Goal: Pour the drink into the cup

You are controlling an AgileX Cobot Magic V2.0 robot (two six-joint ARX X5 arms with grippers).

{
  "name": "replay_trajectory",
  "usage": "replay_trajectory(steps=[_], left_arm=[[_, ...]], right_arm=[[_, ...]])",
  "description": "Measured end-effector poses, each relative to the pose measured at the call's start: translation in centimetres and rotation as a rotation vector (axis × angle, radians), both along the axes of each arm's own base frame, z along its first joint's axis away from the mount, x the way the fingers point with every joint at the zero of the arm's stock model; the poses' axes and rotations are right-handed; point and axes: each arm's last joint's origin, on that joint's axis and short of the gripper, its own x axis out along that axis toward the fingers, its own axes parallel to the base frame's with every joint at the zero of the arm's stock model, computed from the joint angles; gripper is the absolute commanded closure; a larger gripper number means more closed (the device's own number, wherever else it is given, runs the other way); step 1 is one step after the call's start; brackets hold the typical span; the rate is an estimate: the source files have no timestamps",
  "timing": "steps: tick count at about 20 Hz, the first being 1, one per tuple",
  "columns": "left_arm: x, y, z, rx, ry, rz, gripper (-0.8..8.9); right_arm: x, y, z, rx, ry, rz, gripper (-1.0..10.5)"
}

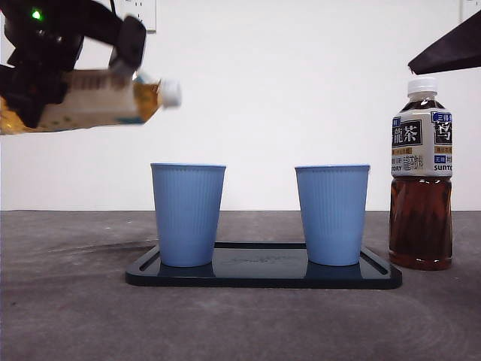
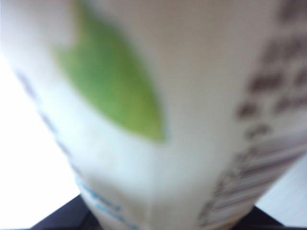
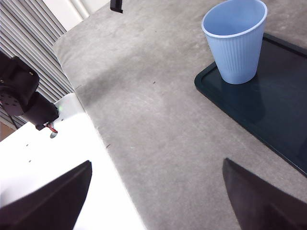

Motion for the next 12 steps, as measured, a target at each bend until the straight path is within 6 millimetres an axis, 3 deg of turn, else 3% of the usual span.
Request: replay_trajectory(steps=[8,10,12], left_arm=[[-2.3,3.4,4.6,-0.954,-0.055,0.154,6.80],[-2.6,4.4,5.0,-1.118,-0.114,0.161,6.80],[-3.3,5.3,4.2,-1.228,-0.196,0.179,6.80]], right_arm=[[0.0,0.0,0.0,-0.001,0.000,-0.002,5.2],[0.0,0.0,0.0,-0.001,0.000,-0.002,5.2],[0.0,0.0,0.0,-0.002,0.000,-0.003,5.2]])
